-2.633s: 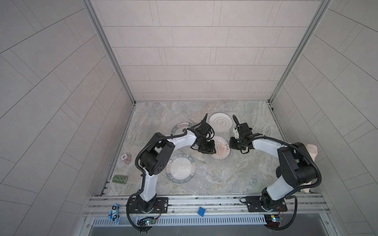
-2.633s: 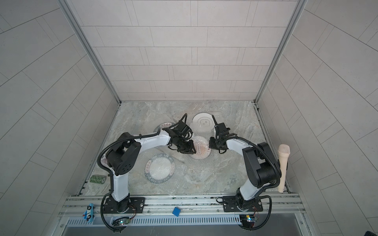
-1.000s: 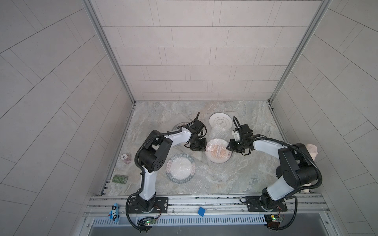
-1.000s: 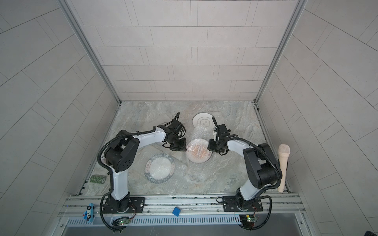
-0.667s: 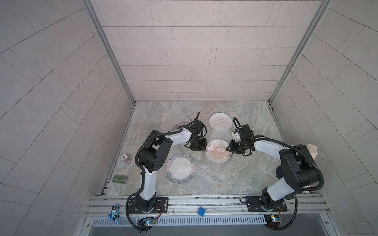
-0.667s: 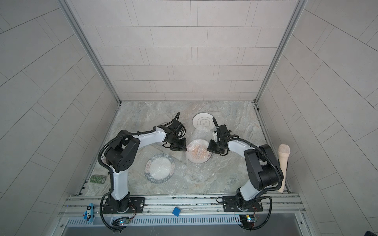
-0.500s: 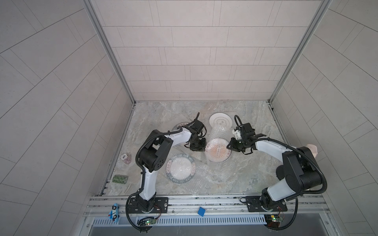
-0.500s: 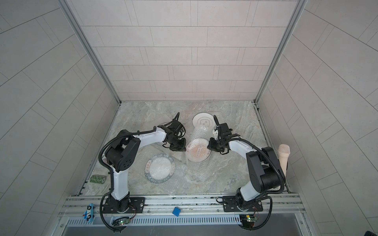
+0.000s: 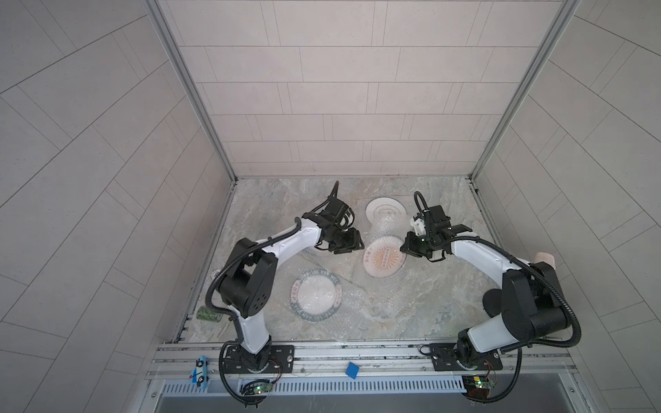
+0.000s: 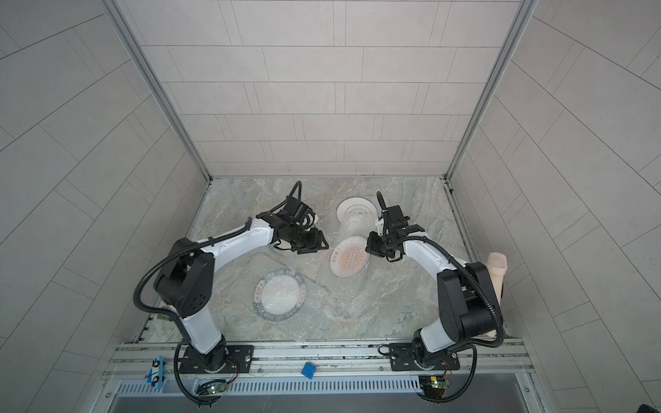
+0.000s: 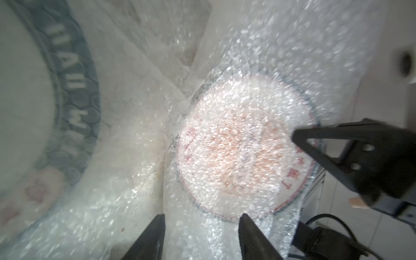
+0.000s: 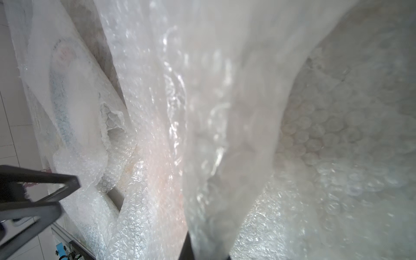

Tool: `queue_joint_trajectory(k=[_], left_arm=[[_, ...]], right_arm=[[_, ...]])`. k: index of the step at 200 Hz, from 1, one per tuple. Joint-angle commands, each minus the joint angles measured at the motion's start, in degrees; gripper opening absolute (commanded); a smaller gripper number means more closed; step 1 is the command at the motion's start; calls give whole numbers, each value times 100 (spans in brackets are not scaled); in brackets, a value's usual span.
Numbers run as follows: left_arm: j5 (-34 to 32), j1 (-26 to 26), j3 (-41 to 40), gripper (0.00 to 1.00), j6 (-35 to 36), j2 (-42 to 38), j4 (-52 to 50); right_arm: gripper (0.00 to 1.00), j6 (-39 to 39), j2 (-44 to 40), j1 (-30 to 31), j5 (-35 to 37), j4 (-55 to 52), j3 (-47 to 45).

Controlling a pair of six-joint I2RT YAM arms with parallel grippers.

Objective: Unpack dinner plates from bubble wrap
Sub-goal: Unwrap the bubble wrap at the center of the board.

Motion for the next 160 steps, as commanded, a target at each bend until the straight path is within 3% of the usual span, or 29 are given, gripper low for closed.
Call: queue_joint_trajectory(k=[1, 41, 69, 91, 112, 160], left_arm=[[76, 195, -470, 68, 15, -629, 292], [-164, 158, -1026, 76, 280, -1029, 498], [-331, -41, -1631, 79, 277, -1364, 1231], [-912, -352, -2344, 90, 385, -1714, 2147], [-1599, -693, -2967, 93, 498, -1932, 3233], [-3045, -819, -3303, 97, 40, -1392, 5101]], right_arm=[[0, 216, -258, -175, 203, -458, 353], [0, 708, -402, -404, 216, -768, 1198], [0, 1032, -318, -460, 213, -863, 1822], [0, 1231, -194, -494, -57, -854, 2185], [0, 1374, -211, -509, -220, -871, 2374], [0, 1553, -704, -502, -407, -1056, 2412]])
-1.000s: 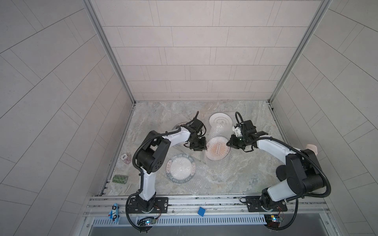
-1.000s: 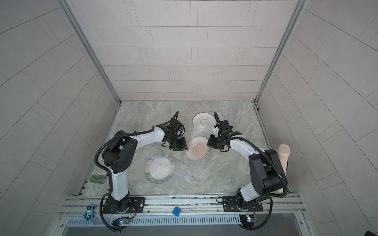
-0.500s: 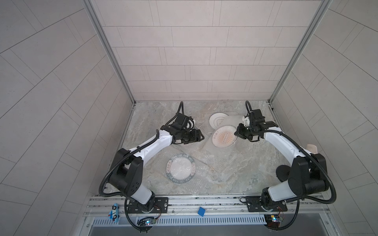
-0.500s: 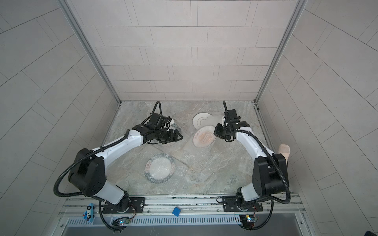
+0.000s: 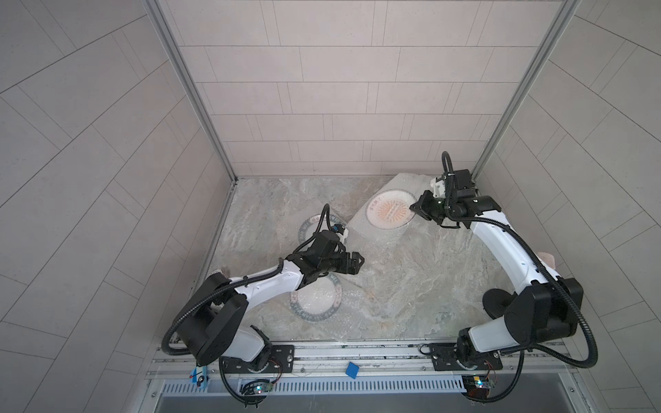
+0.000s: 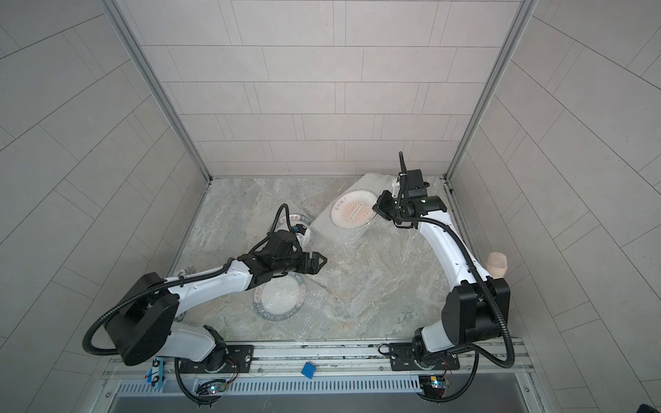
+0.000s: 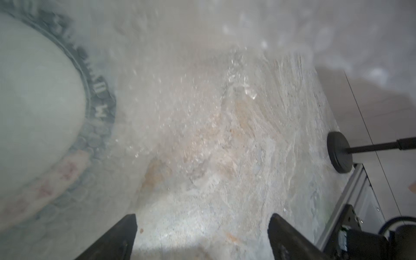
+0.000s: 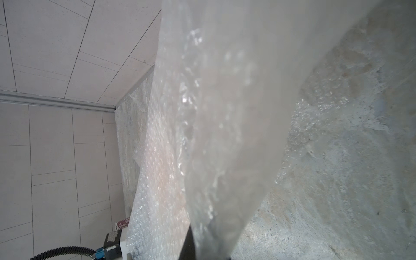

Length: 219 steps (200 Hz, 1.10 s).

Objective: Unpack dinner plates from bubble wrap
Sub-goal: Unwrap the bubble wrap at the center of the board.

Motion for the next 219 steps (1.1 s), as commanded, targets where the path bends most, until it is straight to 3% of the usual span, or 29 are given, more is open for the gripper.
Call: queue_joint_trajectory(k=[1, 20, 48, 79, 144, 190, 204, 219], left_arm=[[-1205, -1, -145, 97, -341, 266, 1606], [-1825, 16, -251, 97, -774, 671, 2531], [-2360, 37, -10, 97, -879, 1117, 2811], [-2606, 328, 76, 97, -973, 1091, 2979], [-2004, 1183, 341, 95, -779, 615, 2654], [-1485, 1228, 647, 87, -140, -135, 1552], [-1178, 1216, 647, 82, -78, -269, 1368], [-880, 1220, 697, 65, -144, -337, 966]], right_arm=[[0, 237, -471, -21, -204, -171, 124], [0, 234, -729, -27, -180, -287, 107], [0, 252, -1066, -83, -201, -339, -70], [0, 188, -1444, -122, -26, -274, -368], [0, -654, -1331, -54, -443, -702, -694], [0, -1191, -1063, 283, -235, -439, -1095], [0, -1336, -923, 333, -320, -279, -1208], [0, -1511, -725, 393, -440, -133, -1311]])
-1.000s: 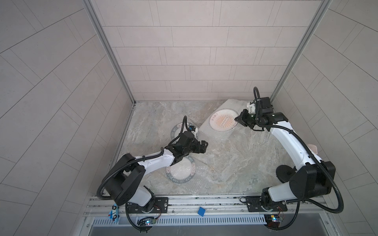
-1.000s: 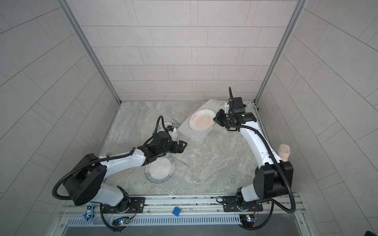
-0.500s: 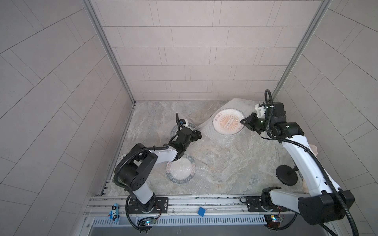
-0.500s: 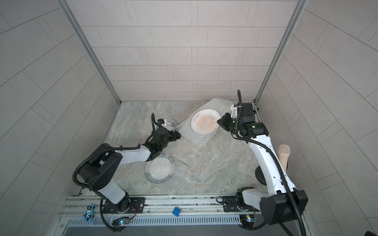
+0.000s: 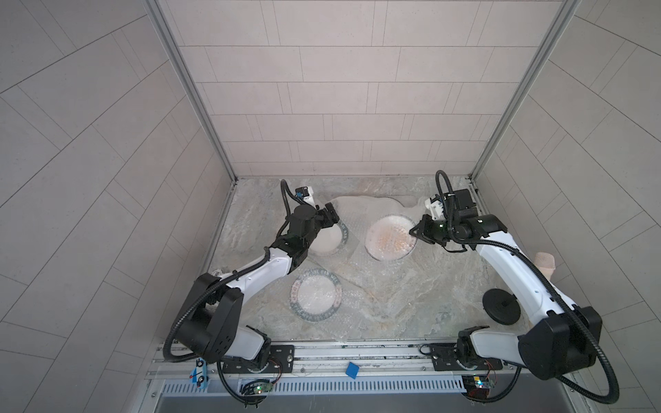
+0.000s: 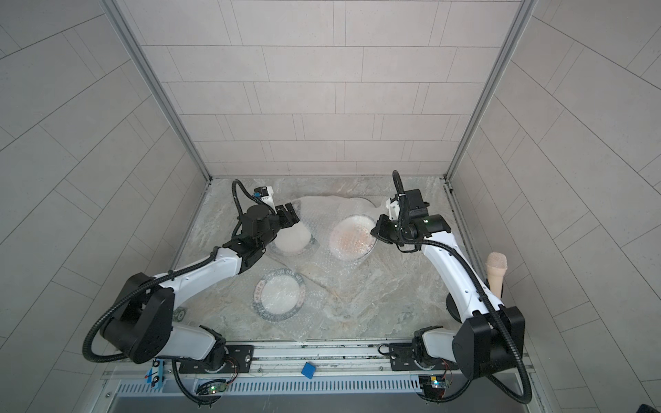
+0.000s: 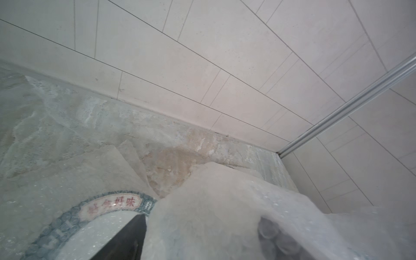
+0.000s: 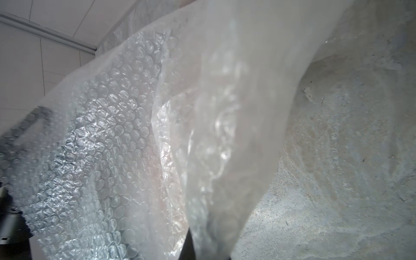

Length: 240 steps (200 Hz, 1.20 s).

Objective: Unpack dinner plates from bubble wrap
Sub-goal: Unwrap the bubble wrap at the center of the board.

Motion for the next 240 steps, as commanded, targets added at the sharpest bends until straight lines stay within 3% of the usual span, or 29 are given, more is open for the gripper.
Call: queue_joint_trajectory(k=[1, 30, 112, 197, 240], left_arm=[[578, -18, 134, 63, 82, -137, -786], [1185, -18, 375, 39, 151, -165, -1569], [1907, -421, 276, 1, 296, -293, -1501], [2256, -887, 414, 0, 424, -183, -1368], [1988, -1117, 512, 0, 671, -165, -1652]], right_arm=[[0, -422, 203, 78, -219, 379, -108], [0, -566, 405, 181, -264, 931, -582], [0, -804, 959, 195, -84, 1934, -1365], [0, -903, 1725, 195, 136, 2264, -1435], [28, -965, 2090, 197, 718, 1881, -1149]])
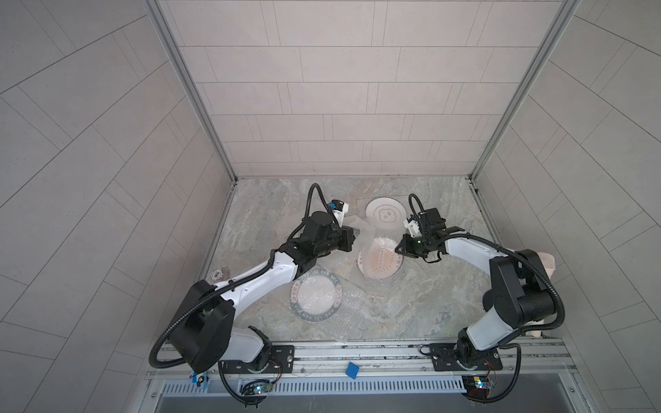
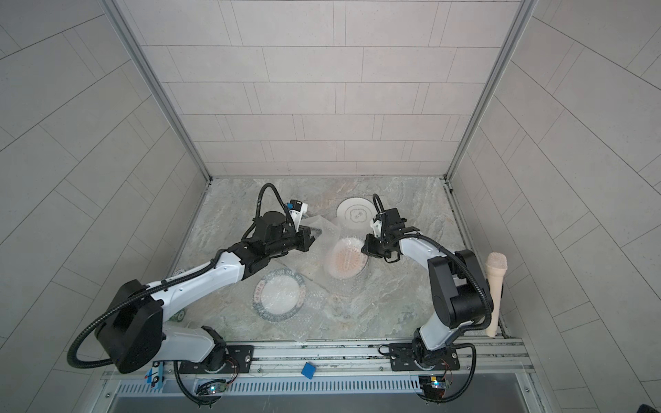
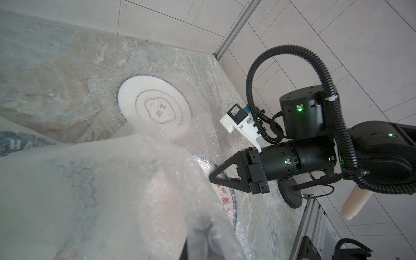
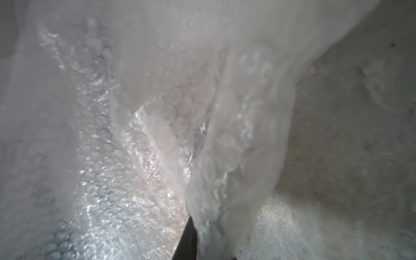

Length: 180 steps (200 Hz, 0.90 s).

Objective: Unpack dinner plates from bubble wrap
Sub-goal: Unwrap the bubble wrap at the center of the board.

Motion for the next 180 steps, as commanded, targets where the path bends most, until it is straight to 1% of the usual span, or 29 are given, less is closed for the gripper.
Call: queue_joint_trajectory(k=[1, 5, 12, 24, 35, 46, 64, 77, 99, 115, 127, 135, 147, 159, 180], left_arm=[[-163, -135, 238, 0, 253, 17, -142], [-187, -145, 254, 0, 270, 17, -190], [-214, -155, 252, 0, 283, 11, -238], [-298, -170, 230, 0, 293, -1, -298], [-392, -185, 188, 0, 306, -18, -343], [-468, -199, 187, 0, 343, -18, -449], [-545, -216, 167, 0, 394, -12, -589], [-565, -213, 170, 0, 426, -10, -656], [-556, -216, 172, 0, 446, 8, -694], [-557, -215, 169, 0, 444, 33, -686], [-513, -216, 183, 0, 431, 64, -676], [-458, -216, 207, 0, 440, 85, -676], [-314, -224, 234, 0, 461, 111, -670], [-140, -258, 247, 0, 498, 148, -646], [121, -362, 252, 0, 588, 242, -575]], right_arm=[[28, -121, 211, 12, 612, -349, 154], [30, -121, 233, 16, 641, -363, 167], [37, -121, 278, 16, 677, -375, 188], [43, -98, 323, 11, 710, -365, 207], [51, -67, 349, 8, 718, -356, 223], [54, -49, 371, 7, 734, -383, 269], [67, 31, 335, -40, 853, -484, 344], [72, 116, 272, -140, 987, -646, 422], [80, 328, -7, -377, 1427, -941, 505], [81, 416, -244, -527, 1687, -1148, 579], [82, 401, -457, -545, 1970, -1373, 685], [81, 387, -623, -526, 2038, -1520, 779], [80, 354, -921, -430, 1822, -1614, 945], [80, 377, -1125, -146, 1585, -1738, 1258], [83, 595, -1019, 445, 1178, -1971, 1996]])
